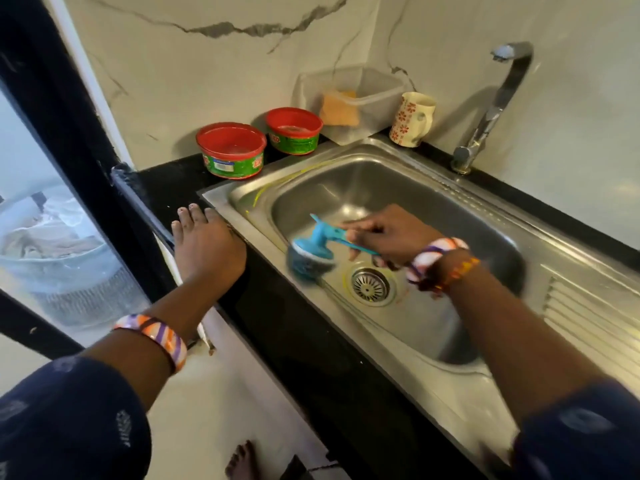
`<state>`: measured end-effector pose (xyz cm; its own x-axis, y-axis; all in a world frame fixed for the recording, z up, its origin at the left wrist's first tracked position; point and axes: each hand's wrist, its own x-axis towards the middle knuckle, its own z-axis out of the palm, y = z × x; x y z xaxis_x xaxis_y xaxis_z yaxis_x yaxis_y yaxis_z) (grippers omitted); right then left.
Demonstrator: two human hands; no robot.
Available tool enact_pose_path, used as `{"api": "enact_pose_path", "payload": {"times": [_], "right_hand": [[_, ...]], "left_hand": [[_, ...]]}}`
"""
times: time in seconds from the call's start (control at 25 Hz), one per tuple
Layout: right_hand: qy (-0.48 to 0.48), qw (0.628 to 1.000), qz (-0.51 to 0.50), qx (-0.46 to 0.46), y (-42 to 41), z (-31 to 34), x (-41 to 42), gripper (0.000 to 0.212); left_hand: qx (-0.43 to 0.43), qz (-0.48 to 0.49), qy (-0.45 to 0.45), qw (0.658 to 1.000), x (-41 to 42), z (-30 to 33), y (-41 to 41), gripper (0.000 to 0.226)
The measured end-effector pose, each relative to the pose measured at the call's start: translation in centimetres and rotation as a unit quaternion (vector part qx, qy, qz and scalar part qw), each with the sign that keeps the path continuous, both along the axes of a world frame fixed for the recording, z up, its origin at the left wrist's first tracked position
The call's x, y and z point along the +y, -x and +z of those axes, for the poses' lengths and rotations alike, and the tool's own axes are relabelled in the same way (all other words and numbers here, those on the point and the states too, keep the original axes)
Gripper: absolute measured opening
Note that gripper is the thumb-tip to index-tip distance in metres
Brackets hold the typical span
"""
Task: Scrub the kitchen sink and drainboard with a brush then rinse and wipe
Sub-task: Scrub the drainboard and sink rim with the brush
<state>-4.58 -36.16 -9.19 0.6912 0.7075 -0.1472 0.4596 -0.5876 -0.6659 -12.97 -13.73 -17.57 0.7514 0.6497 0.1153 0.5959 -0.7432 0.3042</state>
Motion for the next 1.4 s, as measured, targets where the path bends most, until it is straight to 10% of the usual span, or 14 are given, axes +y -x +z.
{"api": "enact_pose_path", "payload": {"times": [0.28, 0.8, 1.4], "right_hand": [[0.019, 0.998, -0.018, -0.054, -3.8, -0.2, 13.1, 0.028], [0.176, 0.934, -0.184, 0.249, 6.9, 4.4, -16.8, 0.021], [0.000, 0.992, -0.079, 0.101, -2.7, 1.3, 9.8, 0.023]], "left_hand": [[0.002, -0.002, 0.000, 1.000, 0.1, -0.1, -0.2, 0.057], [0.003, 0.002, 0.033, 0.999, -0.4, 0.3, 0.0, 0.054], [-0.003, -0.001, 0.009, 1.000, 0.2, -0.3, -0.4, 0.057]]}}
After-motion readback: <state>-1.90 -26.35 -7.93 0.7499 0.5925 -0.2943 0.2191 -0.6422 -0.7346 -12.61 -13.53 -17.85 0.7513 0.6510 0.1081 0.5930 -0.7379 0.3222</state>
